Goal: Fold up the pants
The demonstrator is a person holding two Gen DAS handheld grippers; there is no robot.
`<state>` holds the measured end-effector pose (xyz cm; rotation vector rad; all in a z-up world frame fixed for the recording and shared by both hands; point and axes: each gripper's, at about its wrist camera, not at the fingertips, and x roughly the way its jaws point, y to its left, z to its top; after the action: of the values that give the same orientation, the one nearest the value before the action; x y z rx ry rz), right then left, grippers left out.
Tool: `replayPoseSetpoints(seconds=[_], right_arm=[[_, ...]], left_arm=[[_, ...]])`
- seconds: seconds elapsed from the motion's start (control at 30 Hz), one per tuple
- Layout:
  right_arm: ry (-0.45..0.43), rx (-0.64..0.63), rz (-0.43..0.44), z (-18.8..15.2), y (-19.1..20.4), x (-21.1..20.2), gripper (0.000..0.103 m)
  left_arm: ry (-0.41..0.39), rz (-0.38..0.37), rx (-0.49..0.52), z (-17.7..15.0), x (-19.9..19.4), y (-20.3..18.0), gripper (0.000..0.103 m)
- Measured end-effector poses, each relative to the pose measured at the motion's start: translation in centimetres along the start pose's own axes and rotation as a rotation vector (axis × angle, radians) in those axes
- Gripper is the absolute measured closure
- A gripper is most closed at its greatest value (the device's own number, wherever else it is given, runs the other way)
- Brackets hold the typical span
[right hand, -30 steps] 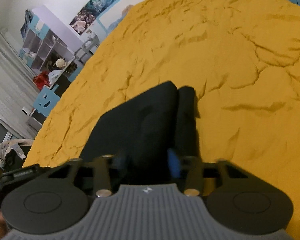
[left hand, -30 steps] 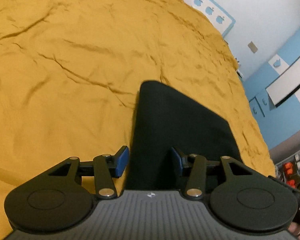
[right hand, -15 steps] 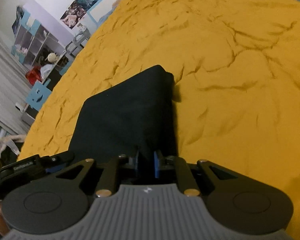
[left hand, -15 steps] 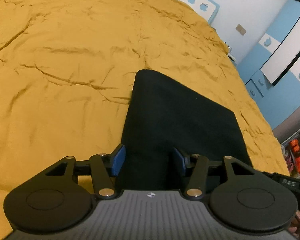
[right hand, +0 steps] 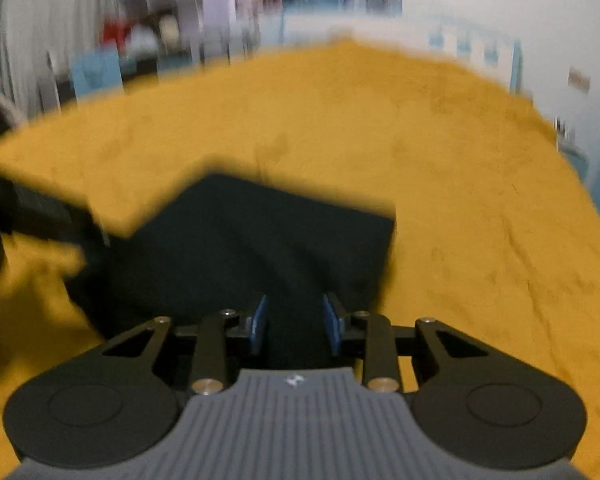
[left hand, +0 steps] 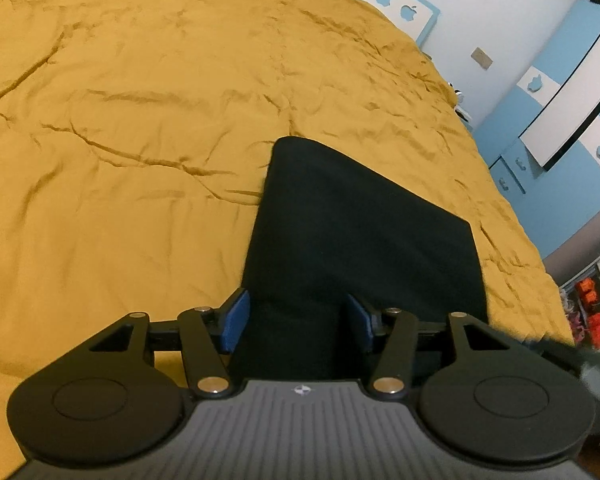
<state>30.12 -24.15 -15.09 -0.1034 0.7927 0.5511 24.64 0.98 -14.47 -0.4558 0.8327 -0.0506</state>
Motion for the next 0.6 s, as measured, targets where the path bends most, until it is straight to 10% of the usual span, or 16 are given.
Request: replayPoseSetpoints(seconds=[0.2,0.6], right_arm=[[0.156,0.082,0.029,-1.2,-2.5,-0.1,0.074],[-0.065,0.484,0.171,-0.2,-9.0,-3.0,0.055]], left_arm=[[0.017,-0.01,-0.005,-0.1,0.1,0.5,0.042],[0.077,-0.069,-0.018,0.5,-1.4,2.5,0.04]])
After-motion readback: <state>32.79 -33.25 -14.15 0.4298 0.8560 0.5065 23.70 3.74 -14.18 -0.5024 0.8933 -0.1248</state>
